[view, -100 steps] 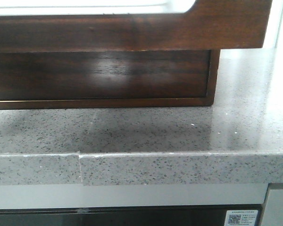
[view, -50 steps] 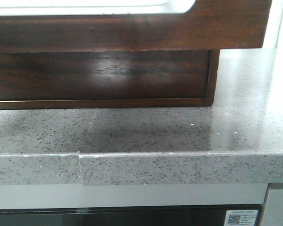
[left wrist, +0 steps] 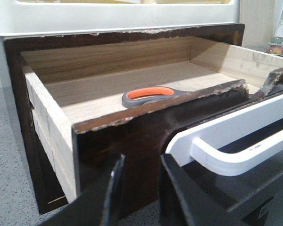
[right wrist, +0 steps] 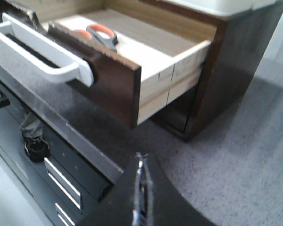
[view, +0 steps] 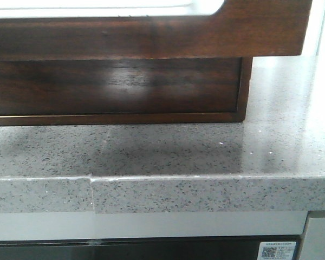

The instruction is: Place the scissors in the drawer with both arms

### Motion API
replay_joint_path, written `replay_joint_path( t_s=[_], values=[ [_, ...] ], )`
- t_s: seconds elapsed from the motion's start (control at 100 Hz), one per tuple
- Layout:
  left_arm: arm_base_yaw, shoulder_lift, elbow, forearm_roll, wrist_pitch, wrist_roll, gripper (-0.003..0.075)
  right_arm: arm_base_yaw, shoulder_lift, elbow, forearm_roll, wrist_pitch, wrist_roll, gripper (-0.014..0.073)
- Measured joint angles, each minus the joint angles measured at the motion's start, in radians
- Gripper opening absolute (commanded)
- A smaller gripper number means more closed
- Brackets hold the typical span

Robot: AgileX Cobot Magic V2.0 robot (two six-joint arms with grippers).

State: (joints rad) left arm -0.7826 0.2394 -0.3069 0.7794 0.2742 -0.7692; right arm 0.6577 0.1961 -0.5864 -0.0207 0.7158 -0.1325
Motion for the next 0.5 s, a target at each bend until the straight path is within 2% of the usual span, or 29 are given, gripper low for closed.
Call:
replay_joint_path(
  t_s=[0.26, 0.5],
  values=[
    [0.000, 0.000, 0.000, 0.000, 0.000, 0.000, 0.0164, 0.000, -0.031, 0.104, -0.008, -0.011, 0.006, -0.0060],
    [0.000, 0.000, 0.000, 0.000, 0.000, 0.000, 0.0164, 0.000, -0.033, 0.120, -0.008, -0.018, 0.007, -0.0061]
  ],
)
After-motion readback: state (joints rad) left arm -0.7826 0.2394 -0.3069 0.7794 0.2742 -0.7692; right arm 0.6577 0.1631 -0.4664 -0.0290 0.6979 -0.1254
